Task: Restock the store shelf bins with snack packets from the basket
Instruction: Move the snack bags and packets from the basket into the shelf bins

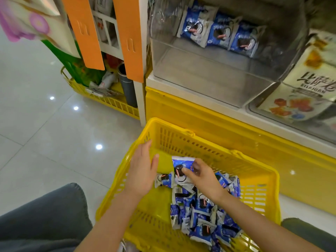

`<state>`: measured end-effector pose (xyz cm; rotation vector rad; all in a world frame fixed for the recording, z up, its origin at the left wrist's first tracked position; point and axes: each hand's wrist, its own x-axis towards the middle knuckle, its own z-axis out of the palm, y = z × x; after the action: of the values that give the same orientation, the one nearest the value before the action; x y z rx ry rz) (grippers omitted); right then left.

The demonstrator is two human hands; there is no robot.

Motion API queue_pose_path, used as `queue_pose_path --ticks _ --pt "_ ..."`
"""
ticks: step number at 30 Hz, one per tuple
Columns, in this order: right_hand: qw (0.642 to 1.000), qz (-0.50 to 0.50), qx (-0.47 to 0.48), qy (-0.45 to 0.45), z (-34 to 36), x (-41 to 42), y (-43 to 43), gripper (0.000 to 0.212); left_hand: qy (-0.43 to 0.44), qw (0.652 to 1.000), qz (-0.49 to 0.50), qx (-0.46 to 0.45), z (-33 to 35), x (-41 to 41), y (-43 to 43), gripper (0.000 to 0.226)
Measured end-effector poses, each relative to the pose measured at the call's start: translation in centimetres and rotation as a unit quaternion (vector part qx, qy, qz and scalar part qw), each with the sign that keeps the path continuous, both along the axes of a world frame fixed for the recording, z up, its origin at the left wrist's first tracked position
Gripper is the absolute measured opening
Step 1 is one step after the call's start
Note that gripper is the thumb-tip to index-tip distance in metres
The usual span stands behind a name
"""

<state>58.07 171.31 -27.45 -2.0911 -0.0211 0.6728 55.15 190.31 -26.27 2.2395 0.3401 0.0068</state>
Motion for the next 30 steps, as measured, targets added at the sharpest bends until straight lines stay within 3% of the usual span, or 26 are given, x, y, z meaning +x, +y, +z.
queue_pose_path --ticks 1,3,6,8,11,15,18,25,30 --pt "0.999 -0.021 0.025 0.010 0.7 -0.4 0.1 0.034 0.047 0.994 0.008 -0.097 0.4 -0.2 -1.1 0.044" --pt "0.995 -0.044 0.083 0.028 1.5 -1.0 -0.2 0.038 0.151 0.947 0.011 -0.283 0.7 -0.7 -3.1 0.034" --pt "0.992 -0.037 0.115 0.033 1.6 -2.0 -1.0 0.016 0.186 0.911 -0.046 -0.366 0.1 -2.1 -4.9 0.012" --pt "0.990 -0.057 0.126 0.034 0.7 -2.5 -2.0 0.006 0.176 0.902 -0.042 -0.392 -0.4 -2.6 -5.4 0.015" --pt "0.996 -0.067 0.053 0.037 -2.2 -4.2 -4.7 0.011 0.177 0.920 -0.033 -0.347 -0.9 -3.2 -5.3 0.010" --pt "0.979 0.065 -0.119 0.153 -7.5 -8.0 -8.8 0.033 0.226 0.937 -0.035 -0.265 -2.1 -3.7 -4.7 0.011" --pt "0.957 0.129 -0.156 0.206 -9.4 -10.0 -10.0 0.050 0.239 0.937 -0.030 -0.254 -2.6 -3.8 -4.8 0.011" --pt "0.924 0.239 -0.239 0.180 -10.2 -10.0 -9.2 0.089 0.241 0.939 -0.013 -0.246 -3.3 -3.9 -5.0 0.014" --pt "0.900 0.261 -0.277 0.213 -10.2 -9.1 -9.0 0.092 0.248 0.938 -0.007 -0.242 -3.4 -4.3 -5.0 0.021"
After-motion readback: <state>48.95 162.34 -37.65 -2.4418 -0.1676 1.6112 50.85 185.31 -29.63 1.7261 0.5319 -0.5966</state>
